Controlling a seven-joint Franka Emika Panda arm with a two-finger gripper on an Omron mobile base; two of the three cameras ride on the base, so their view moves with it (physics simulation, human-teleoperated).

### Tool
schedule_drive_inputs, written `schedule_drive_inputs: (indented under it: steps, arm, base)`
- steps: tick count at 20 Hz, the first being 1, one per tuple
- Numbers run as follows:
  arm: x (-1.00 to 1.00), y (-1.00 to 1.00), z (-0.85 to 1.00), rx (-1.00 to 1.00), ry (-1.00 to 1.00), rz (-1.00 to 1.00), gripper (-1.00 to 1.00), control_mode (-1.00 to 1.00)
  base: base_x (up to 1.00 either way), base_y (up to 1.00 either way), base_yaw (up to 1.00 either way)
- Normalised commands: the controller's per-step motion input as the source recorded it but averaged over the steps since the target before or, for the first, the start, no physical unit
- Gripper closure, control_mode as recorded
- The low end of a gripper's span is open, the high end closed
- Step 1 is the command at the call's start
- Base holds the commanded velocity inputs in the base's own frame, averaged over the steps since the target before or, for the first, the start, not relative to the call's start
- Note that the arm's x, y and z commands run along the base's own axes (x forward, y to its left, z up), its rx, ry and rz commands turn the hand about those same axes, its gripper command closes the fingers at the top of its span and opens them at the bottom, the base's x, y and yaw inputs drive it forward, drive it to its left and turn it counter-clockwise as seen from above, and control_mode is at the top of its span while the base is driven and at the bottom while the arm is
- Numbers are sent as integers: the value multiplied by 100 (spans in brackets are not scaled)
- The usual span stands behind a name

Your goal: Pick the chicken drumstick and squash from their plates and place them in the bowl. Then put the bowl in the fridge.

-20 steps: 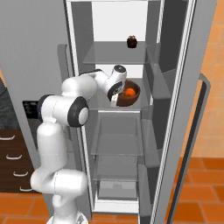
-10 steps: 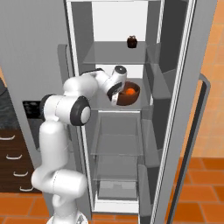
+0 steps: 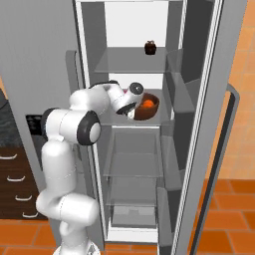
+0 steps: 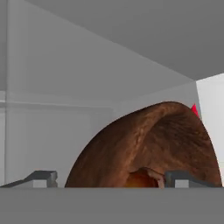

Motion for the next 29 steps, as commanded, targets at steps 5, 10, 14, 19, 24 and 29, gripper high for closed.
schedule_drive_inputs:
  steps: [5,10,14,19,24,29]
  arm:
    - [-59,-1,39,0,0,-1,-100,-100]
    - [-89,0,46,0,0,0,-100,-100]
    - [-100,1,37,0,1,-4,-100,-100]
    - [-100,2,7,-1,7,-9,-100,-100]
    - [-100,7,0,0,36,-20,-100,-100]
    - [-100,0,0,1,30,-17,-100,-100]
  base:
    - [0,0,0]
    - [0,0,0]
    - [0,0,0]
    - [0,0,0]
    - [0,0,0]
    - [0,0,0]
